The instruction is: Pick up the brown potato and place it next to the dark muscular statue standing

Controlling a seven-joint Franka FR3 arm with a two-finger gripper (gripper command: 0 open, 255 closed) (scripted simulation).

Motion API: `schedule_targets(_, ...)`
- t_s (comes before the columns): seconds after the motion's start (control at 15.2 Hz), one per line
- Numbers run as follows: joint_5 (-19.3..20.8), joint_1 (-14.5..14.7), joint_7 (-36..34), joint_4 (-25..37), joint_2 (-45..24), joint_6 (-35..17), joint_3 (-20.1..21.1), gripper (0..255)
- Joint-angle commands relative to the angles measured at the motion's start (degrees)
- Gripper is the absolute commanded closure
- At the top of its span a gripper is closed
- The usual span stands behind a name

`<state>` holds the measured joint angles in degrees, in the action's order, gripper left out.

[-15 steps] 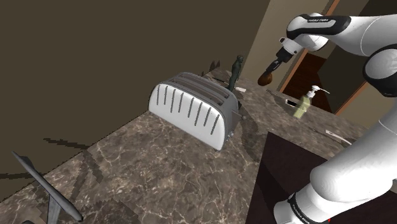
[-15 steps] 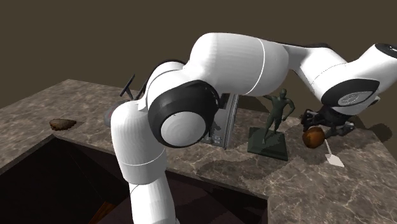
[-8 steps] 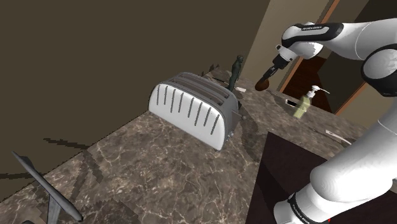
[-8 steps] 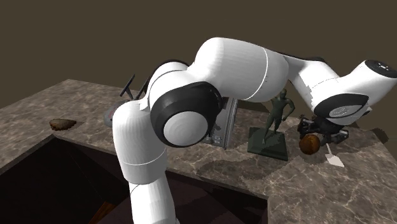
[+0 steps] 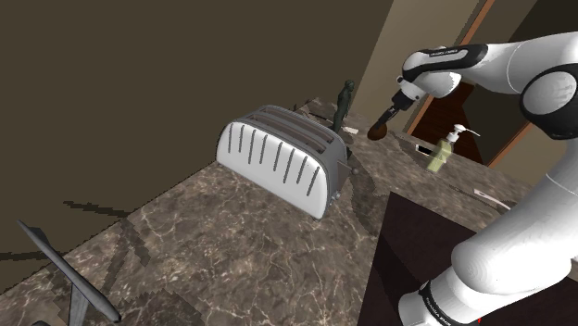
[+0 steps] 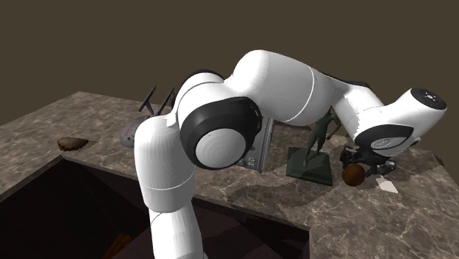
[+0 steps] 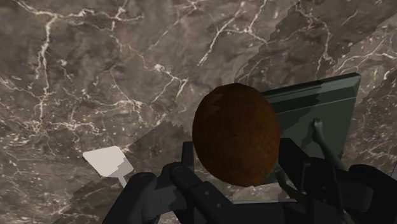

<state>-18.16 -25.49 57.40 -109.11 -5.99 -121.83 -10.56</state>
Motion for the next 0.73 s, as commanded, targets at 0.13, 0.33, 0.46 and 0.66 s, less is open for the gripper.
schedule_targets(0.13,-0.73,0.05,0.95,-2.09,-0.80,-2.79,0.14,255)
schedule_targets(0.33,-1.38,0.05,1.75,-3.36,-1.64,-4.79,0.25,255)
schedule_targets(0.46,-1.84,0.04,2.31,-4.14,-2.25,-6.10,0.34,255)
schedule_targets(0.66,-2.60,0.01,3.18,-5.22,-3.25,-8.04,0.49,255)
